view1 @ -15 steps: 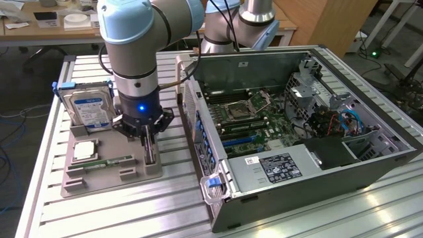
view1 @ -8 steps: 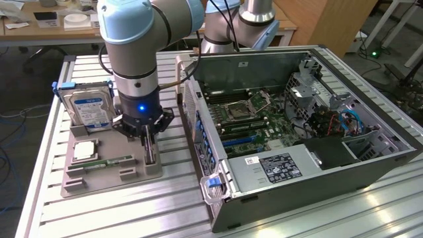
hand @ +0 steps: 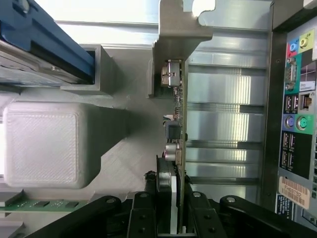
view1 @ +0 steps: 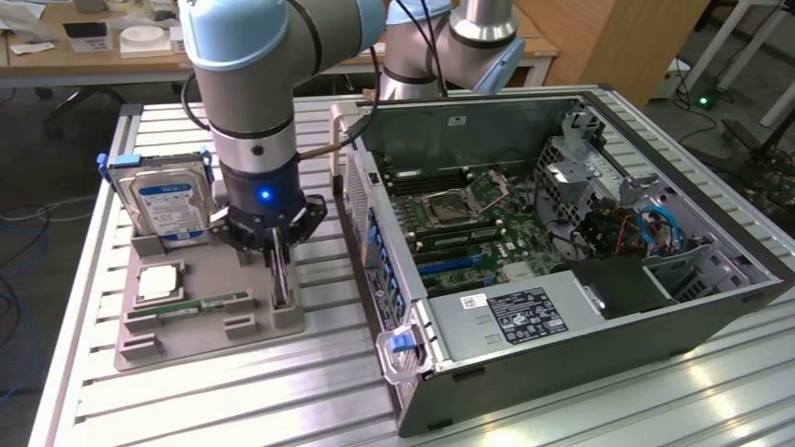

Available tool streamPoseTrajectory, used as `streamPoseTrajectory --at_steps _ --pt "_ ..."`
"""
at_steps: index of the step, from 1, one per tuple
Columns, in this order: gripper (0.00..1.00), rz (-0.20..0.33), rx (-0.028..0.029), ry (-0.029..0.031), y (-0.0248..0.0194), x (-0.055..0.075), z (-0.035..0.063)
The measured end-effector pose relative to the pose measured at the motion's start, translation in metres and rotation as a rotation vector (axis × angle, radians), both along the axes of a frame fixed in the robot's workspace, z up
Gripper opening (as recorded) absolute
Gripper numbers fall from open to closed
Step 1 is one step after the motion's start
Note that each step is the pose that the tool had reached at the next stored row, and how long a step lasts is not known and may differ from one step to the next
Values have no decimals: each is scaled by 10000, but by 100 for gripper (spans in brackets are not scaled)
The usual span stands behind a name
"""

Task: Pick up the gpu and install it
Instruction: 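Pick up the gpu and move the gpu toward the slot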

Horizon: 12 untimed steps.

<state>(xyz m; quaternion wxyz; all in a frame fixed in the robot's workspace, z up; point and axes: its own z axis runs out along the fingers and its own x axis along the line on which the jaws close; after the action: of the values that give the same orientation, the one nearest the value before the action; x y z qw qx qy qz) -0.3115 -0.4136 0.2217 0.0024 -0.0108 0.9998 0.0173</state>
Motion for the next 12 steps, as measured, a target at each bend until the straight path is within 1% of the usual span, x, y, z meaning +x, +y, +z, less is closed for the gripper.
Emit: streamPoseTrajectory --at_steps 3,6,12 --pt "29 0 26 2 0 0 61" --pt "29 0 47 1 0 0 143" --pt "29 0 65 1 0 0 307"
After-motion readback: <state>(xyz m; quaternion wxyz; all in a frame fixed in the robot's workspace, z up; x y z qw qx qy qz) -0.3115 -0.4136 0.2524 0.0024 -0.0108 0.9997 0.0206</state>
